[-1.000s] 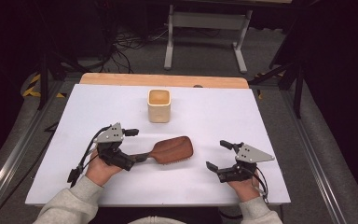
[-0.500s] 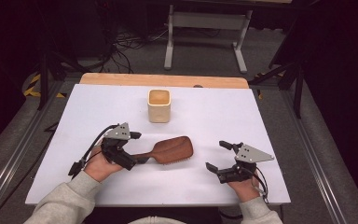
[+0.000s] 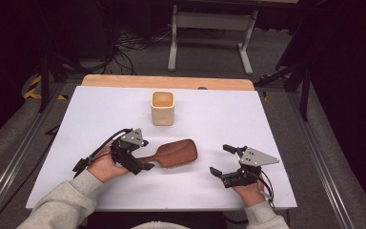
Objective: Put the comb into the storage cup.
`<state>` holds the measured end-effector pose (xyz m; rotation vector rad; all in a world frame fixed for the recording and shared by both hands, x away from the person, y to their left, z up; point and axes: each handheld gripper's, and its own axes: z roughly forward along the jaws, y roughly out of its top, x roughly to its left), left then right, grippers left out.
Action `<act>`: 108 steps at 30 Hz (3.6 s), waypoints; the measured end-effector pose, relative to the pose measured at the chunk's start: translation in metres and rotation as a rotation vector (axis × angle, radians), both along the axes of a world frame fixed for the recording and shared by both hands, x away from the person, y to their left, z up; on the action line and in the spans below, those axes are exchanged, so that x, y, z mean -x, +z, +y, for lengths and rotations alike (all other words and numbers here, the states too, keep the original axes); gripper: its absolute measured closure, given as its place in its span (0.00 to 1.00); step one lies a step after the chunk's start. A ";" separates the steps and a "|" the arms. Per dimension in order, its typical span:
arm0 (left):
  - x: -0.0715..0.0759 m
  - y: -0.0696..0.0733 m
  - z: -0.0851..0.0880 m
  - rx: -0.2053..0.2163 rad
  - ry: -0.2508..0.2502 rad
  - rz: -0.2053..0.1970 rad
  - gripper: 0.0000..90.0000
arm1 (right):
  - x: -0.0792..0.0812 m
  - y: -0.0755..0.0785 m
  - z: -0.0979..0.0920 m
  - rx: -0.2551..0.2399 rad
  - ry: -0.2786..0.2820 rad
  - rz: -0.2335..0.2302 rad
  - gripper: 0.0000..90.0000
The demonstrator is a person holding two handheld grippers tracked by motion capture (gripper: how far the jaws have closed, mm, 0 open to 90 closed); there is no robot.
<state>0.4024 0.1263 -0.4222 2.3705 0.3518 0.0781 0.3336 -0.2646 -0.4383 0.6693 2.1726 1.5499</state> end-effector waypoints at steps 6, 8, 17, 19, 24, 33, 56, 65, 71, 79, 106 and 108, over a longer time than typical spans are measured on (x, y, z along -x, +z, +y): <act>-0.004 -0.001 -0.008 -0.064 -0.020 0.012 0.14 | 0.000 0.000 0.000 0.001 -0.001 0.000 0.08; -0.006 -0.002 -0.010 -0.085 -0.024 0.018 0.14 | 0.000 0.000 0.000 0.000 -0.001 0.000 0.08; -0.014 -0.006 -0.017 -0.144 -0.018 0.065 0.17 | 0.000 0.000 0.000 0.000 0.002 0.000 0.08; -0.015 -0.006 -0.018 -0.152 -0.019 0.069 0.18 | 0.000 0.000 0.000 0.001 0.002 0.001 0.08; -0.019 -0.012 -0.023 -0.204 -0.024 0.115 0.20 | 0.000 0.000 0.000 -0.001 0.006 0.001 0.08; -0.020 -0.015 -0.027 -0.241 -0.028 0.104 0.29 | 0.000 0.000 0.001 0.001 0.008 0.001 0.08; -0.015 -0.019 -0.038 -0.337 -0.055 0.042 0.79 | 0.000 -0.001 0.001 0.012 0.008 -0.004 0.08; -0.013 -0.018 -0.039 -0.358 -0.066 0.024 0.80 | 0.000 -0.001 0.001 0.012 0.009 -0.004 0.08; -0.013 -0.016 -0.039 -0.346 -0.071 0.020 0.81 | 0.000 -0.001 0.001 0.012 0.011 -0.003 0.09; -0.012 -0.010 -0.034 -0.291 -0.065 0.019 0.81 | 0.000 -0.001 0.001 0.008 0.012 -0.002 0.09; 0.021 0.020 -0.013 -0.109 -0.014 -0.105 0.81 | 0.000 0.001 0.003 0.013 0.016 0.010 0.10; 0.023 0.021 -0.012 -0.098 -0.009 -0.111 0.81 | 0.000 0.001 0.004 0.011 0.015 0.011 0.10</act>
